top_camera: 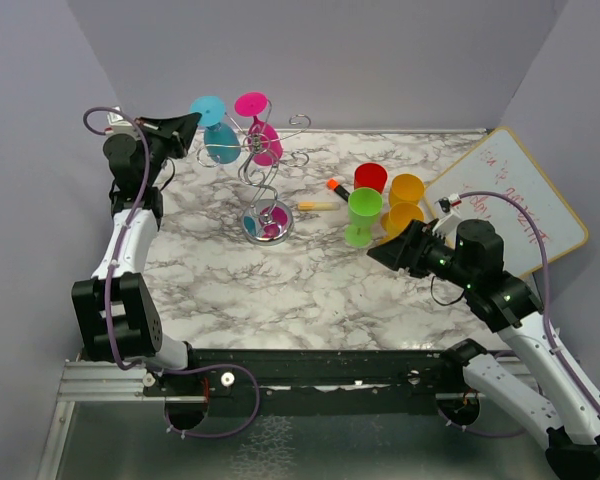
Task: Take the wine glass off the wine glass rack
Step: Pick up the wine glass from the wine rack, then place the wine glass at the center of the board.
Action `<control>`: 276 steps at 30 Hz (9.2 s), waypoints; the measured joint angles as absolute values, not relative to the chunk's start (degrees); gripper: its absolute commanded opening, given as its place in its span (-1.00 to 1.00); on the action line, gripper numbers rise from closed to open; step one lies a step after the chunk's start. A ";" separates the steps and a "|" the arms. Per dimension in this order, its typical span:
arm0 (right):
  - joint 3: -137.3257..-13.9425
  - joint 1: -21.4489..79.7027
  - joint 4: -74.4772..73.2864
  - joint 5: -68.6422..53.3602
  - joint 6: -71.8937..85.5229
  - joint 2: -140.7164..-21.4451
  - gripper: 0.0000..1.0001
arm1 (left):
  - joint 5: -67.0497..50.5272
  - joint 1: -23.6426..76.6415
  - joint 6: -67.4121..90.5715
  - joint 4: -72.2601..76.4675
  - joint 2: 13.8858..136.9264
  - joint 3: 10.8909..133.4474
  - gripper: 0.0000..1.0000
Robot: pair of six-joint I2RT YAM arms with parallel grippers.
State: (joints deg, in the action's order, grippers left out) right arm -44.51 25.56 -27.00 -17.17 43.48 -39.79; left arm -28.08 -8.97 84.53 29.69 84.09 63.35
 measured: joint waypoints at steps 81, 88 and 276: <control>-44.84 25.56 -24.21 -18.79 42.35 -43.11 0.66 | -38.00 -15.68 58.96 -1.65 75.20 74.67 -1.00; -44.84 25.56 -18.46 -19.22 39.83 -40.77 0.66 | -31.31 -19.49 48.27 -13.98 68.53 77.45 -1.00; -55.81 25.54 -11.97 -74.02 28.08 -67.88 -0.25 | -51.20 51.51 -29.82 -10.46 36.77 29.12 -1.00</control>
